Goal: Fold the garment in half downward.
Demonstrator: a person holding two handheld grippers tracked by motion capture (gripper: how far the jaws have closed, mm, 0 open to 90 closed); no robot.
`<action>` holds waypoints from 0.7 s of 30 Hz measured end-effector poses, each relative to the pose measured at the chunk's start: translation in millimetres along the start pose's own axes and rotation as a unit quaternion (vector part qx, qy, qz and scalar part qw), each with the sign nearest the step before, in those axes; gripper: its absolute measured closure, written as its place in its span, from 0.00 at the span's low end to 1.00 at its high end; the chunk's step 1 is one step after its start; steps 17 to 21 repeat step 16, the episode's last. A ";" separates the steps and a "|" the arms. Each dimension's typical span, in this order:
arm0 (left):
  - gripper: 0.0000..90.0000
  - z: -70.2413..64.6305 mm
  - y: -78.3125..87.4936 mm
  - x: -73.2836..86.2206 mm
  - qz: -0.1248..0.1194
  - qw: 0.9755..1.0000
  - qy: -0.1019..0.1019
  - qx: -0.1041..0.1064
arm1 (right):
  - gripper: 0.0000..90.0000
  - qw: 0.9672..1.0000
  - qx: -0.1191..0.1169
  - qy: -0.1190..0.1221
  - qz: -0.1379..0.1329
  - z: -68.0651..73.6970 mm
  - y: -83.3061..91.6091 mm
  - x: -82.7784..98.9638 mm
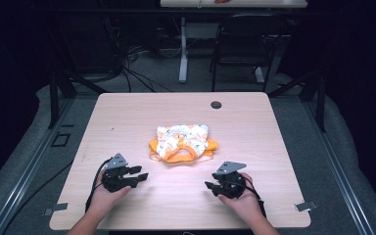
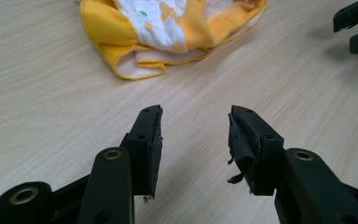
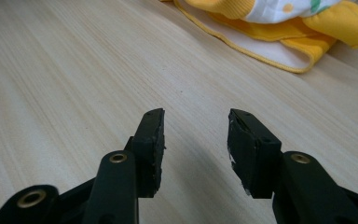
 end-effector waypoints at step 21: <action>0.58 9.3 -0.6 2.4 -0.005 0.999 0.009 -0.033 | 0.61 0.999 0.021 -0.022 -0.015 -12.5 -7.8 9.3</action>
Point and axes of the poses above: each handheld gripper's, and its own axes: y roughly backward along the jaws, x roughly out of its underside, z roughly to its left, the point moved 1 cm from there along -y, roughly forward along the jaws, and after that the axes turned 6 degrees about y, right-handed, at the moved point
